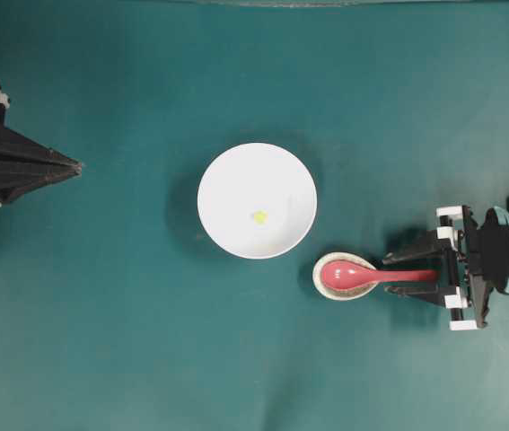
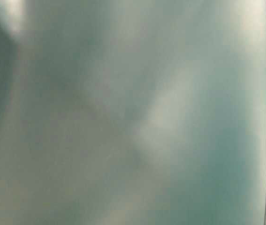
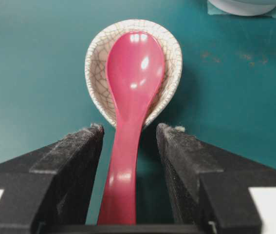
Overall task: Scoop the yellow hexagonal prism block from the bowl with a spoon using the right arm.
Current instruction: 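Lift the pink spoon off the spoon rest with the right gripper, then carry the spoon over the white bowl and lower its bowl inside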
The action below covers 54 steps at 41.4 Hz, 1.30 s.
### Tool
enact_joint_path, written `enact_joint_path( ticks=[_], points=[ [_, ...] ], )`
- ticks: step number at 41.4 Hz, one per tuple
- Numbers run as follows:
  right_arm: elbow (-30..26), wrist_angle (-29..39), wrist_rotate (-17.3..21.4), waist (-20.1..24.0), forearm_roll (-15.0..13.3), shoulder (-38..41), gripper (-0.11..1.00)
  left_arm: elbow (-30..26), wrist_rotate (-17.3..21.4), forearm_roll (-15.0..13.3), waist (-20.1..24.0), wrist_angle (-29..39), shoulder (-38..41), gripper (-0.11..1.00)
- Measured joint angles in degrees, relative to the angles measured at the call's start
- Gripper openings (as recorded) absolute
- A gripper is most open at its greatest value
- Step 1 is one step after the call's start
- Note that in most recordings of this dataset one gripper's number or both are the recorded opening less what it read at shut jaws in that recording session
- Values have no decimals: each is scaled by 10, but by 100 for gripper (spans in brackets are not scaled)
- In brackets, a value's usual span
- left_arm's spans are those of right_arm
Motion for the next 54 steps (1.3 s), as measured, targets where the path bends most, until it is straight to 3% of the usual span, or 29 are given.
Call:
enact_joint_path(
  ticks=[6,12,29,41,48,54],
  points=[
    [-1,1,-1,0,0,-1,51,0,0,0,1,0,0,1],
    [-1,10,-1,0,0,-1,23,0,0,0,0,0,0,1],
    [1,53,-21,0,-1,-81,22,0,0,0,0,-1,0,1],
    [-6,197,-101,-40,-1,-226,22,0,0,0,1,-3,0,1],
    [-20,301,-148,-98,-1,-316,22,0,0,0,0,-3,0,1],
    [-55,433,-180,-165,-1,-388,22,0,0,0,0,-4,0,1]
  ],
)
